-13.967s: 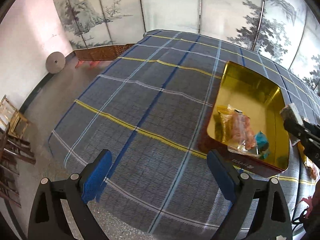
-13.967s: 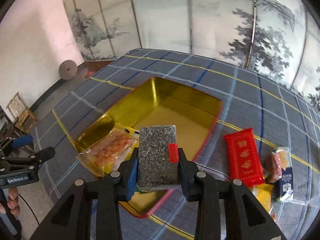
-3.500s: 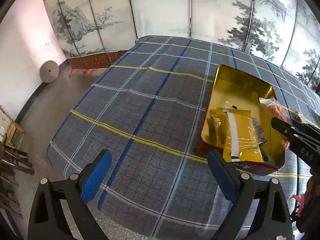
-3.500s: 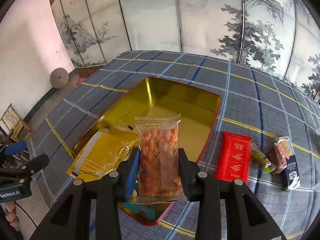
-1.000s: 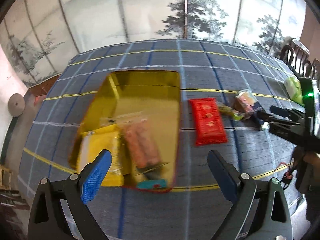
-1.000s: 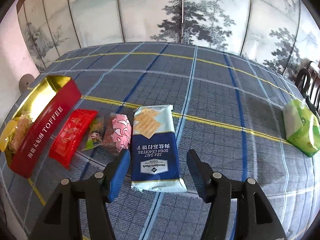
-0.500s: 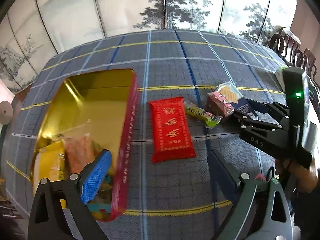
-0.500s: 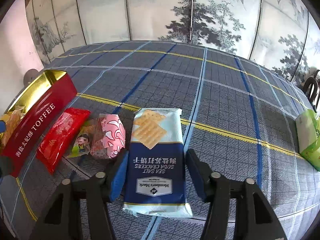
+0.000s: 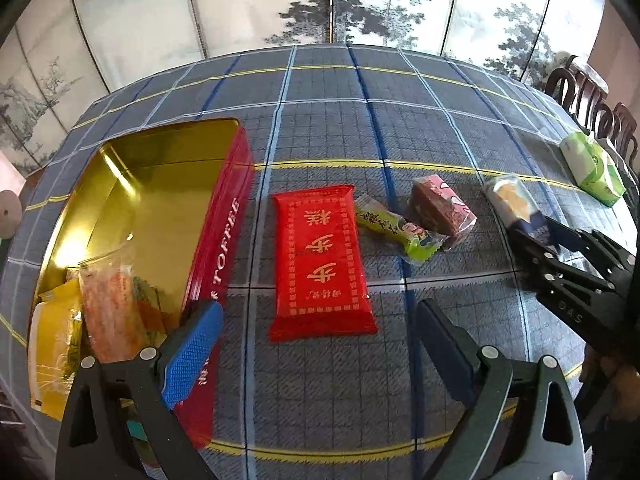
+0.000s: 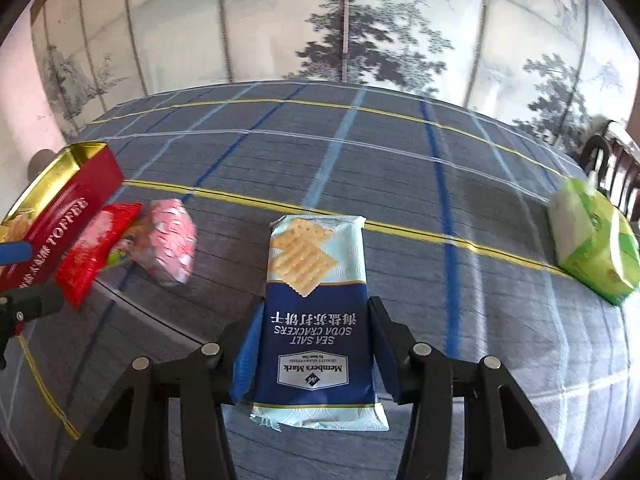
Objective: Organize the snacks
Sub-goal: 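Grasp the red packet with the left gripper while the right holds the cracker pack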
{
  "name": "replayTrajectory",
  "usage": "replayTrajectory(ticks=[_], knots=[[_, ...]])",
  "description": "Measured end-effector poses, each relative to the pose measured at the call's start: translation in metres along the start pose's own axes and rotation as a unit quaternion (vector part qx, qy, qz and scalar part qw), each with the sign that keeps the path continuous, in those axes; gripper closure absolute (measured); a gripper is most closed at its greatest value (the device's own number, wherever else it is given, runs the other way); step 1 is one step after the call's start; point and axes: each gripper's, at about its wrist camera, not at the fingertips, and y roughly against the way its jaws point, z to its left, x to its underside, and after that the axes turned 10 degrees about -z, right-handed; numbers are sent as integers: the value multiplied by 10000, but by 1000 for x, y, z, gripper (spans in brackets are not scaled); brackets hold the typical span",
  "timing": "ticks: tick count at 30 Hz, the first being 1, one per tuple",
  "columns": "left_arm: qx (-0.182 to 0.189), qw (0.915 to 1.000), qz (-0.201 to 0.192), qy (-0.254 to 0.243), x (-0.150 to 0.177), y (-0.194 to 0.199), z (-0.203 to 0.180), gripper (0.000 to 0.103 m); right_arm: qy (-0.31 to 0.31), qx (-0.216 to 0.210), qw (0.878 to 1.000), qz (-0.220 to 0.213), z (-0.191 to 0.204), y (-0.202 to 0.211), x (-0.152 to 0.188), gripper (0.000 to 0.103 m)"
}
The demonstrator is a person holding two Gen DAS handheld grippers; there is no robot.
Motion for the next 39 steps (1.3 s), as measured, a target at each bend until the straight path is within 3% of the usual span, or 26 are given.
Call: replayTrajectory(ticks=[8, 16, 28, 36, 39], knots=[[-48, 9999, -81, 51, -3, -6, 1, 10, -263, 318, 9991, 6, -18, 5, 5, 52], [-31, 9999, 3, 117, -4, -19, 2, 22, -265, 304, 9992, 9, -16, 4, 3, 51], [-186, 9996, -68, -188, -13, -35, -15, 25, -279, 284, 9992, 7, -16, 3, 3, 51], [147, 9997, -87, -167, -9, -28, -17, 29, -288, 284, 9992, 5, -17, 3, 5, 50], [146, 9998, -70, -65, -8, -28, -12, 36, -289, 282, 9992, 5, -18, 3, 5, 50]])
